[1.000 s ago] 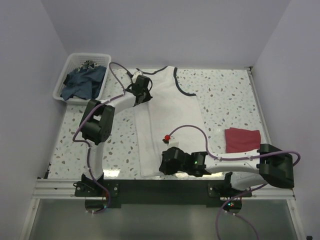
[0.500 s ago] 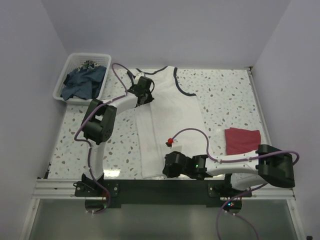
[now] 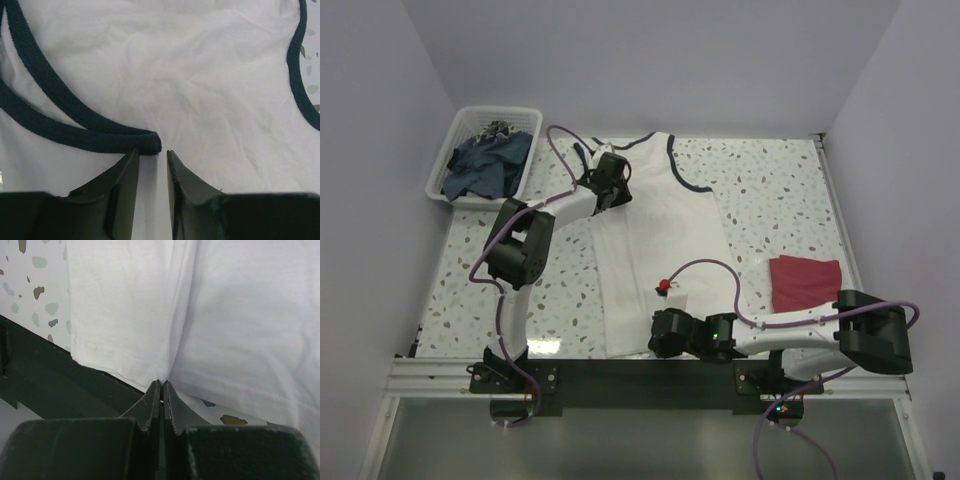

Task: Fold and stack the tank tops
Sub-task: Fold the tank top

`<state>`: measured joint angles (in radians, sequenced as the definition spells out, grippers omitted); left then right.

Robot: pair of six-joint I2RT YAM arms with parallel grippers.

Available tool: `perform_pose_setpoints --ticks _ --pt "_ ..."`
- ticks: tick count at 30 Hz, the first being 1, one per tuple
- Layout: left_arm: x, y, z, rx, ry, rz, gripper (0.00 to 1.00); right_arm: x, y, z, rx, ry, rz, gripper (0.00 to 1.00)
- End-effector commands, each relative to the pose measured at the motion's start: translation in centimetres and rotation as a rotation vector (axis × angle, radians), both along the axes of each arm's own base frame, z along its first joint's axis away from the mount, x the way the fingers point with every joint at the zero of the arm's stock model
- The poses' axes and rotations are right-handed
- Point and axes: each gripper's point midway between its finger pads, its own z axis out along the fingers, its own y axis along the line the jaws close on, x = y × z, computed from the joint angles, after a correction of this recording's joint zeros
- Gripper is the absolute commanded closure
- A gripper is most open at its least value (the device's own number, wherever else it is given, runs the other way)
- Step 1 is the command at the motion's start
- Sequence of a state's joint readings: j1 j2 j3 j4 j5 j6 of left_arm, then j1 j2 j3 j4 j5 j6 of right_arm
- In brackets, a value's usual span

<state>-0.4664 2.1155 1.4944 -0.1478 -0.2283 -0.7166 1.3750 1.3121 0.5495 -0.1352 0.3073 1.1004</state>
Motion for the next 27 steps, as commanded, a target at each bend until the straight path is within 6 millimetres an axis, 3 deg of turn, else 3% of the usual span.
perform_pose_setpoints --ticks 1,5,9,10,12,13,16,18,19,22,23,27 --pt "1.5 -1.9 3.0 -0.065 -0.100 -0.059 0.62 0.5 -1.0 0.6 -0.001 -0.027 -0.065 0.97" --pt "1.2 -2.9 5.4 -0.109 -0.147 -0.119 0.51 0.9 -1.8 2.1 -0.005 -0.074 -0.094 0.70" --pt "0.9 -0.9 8.1 -0.111 -0.190 -0.084 0.48 2.0 -2.6 4.7 -0.088 -0.172 -0.094 0.65" --pt "0.7 -0.4 8.2 -0.123 -0.185 -0.073 0.48 2.4 -1.8 6.3 -0.080 -0.204 -0.087 0.65" --pt "0.4 1.1 8.0 -0.140 -0.168 -0.042 0.50 2.7 -0.9 6.4 -0.112 -0.228 -0.054 0.65" --pt "0.2 1.3 7.5 -0.140 -0.149 -0.038 0.57 2.9 0.1 7.1 -0.114 -0.254 -0.019 0.66" --pt "-0.6 1.6 5.6 -0.150 -0.085 -0.035 0.77 3.1 3.1 6.6 -0.178 -0.289 0.086 0.68" --pt "-1.4 1.6 4.1 -0.156 -0.056 -0.040 0.80 3.6 4.6 6.6 -0.200 -0.312 0.127 0.69" --pt "-1.7 1.4 3.6 -0.167 -0.047 -0.057 0.81 3.7 4.8 4.9 -0.253 -0.307 0.146 0.69" --pt "-2.2 1.2 1.1 -0.151 0.016 -0.093 0.85 4.5 5.3 3.2 -0.303 -0.303 0.167 0.69" --pt "-2.0 1.3 -0.1 -0.138 0.037 -0.094 0.85 4.7 5.2 1.8 -0.340 -0.295 0.169 0.69" --pt "-2.4 1.1 -2.3 -0.143 0.096 -0.135 0.85 4.5 6.2 -0.2 -0.370 -0.270 0.204 0.67"
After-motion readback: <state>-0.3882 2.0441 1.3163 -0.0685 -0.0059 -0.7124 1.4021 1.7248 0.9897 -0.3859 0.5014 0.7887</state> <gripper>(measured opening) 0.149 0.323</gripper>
